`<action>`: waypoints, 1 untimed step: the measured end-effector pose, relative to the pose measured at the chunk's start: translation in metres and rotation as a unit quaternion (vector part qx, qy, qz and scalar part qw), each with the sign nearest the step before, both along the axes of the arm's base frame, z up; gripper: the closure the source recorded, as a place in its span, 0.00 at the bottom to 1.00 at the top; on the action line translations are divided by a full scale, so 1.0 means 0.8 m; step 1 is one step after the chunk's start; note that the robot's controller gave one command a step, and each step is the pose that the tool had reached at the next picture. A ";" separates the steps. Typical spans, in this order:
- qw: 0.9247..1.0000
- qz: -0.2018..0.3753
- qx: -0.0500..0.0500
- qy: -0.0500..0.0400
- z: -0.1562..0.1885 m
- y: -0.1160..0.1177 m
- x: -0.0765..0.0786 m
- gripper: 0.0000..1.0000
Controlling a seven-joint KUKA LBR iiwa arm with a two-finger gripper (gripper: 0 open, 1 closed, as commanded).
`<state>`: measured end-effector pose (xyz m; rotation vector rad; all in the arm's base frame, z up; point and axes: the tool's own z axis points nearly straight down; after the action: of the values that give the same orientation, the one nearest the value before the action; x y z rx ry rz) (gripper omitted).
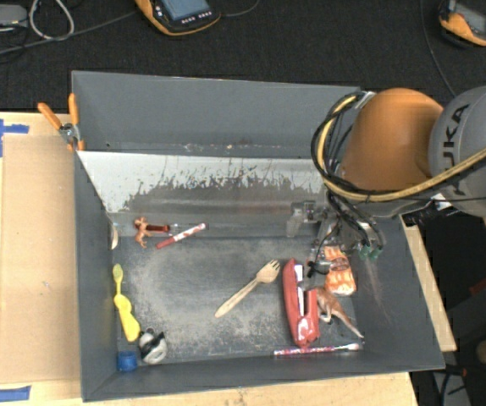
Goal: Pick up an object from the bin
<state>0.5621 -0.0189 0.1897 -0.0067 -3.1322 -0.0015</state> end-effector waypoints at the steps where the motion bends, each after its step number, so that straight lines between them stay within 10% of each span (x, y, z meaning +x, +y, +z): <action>1: 1.000 0.000 0.000 -0.004 0.006 0.000 0.002 0.00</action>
Offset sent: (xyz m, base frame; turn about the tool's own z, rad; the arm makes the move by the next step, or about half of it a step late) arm 0.0040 0.0636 -0.1197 -0.0768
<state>0.5637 -0.0189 0.1942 -0.0054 -3.1402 -0.0009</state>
